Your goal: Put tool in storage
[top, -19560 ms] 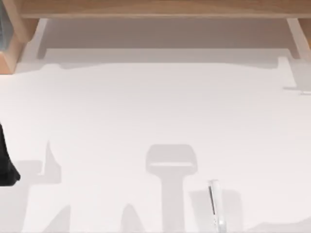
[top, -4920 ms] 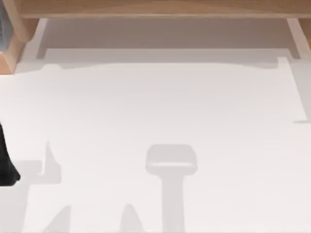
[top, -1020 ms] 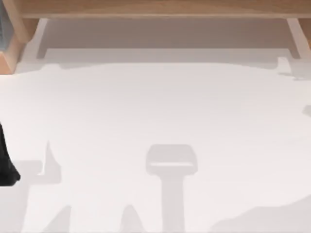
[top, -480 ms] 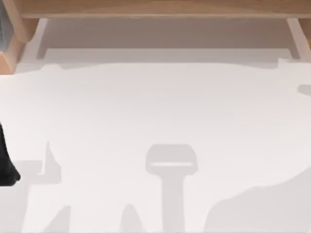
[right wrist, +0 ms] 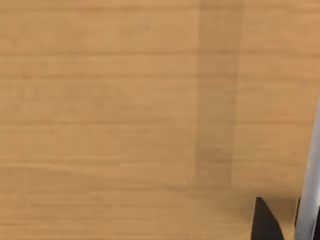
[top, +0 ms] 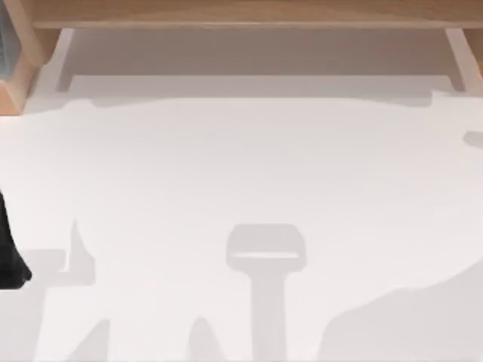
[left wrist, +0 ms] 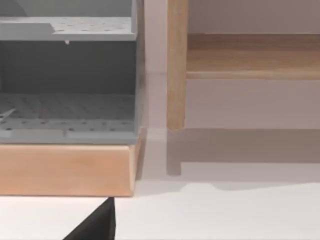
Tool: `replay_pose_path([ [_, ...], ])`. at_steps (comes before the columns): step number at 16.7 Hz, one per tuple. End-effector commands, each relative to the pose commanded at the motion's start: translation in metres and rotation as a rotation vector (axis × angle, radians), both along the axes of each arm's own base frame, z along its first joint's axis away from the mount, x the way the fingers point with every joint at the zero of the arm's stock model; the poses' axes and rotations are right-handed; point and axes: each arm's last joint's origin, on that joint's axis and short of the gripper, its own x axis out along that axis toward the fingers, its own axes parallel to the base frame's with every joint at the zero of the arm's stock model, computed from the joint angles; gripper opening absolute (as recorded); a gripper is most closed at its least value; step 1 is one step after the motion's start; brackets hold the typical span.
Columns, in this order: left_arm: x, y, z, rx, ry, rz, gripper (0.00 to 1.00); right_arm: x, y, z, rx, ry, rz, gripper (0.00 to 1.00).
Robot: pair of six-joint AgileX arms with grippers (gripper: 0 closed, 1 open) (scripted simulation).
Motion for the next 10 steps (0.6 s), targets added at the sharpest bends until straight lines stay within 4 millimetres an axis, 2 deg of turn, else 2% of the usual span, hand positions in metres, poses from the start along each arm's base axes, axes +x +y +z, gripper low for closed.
replay_pose_path([
  [8,0.0000,0.0000,0.0000,0.000,0.000,0.000,1.00,0.0000,0.0000,0.0000,0.000,0.000,0.000,0.98],
  [10,0.0000,0.0000,0.0000,0.000,0.000,0.000,1.00,0.0000,0.0000,0.0000,0.000,0.000,0.000,1.00],
])
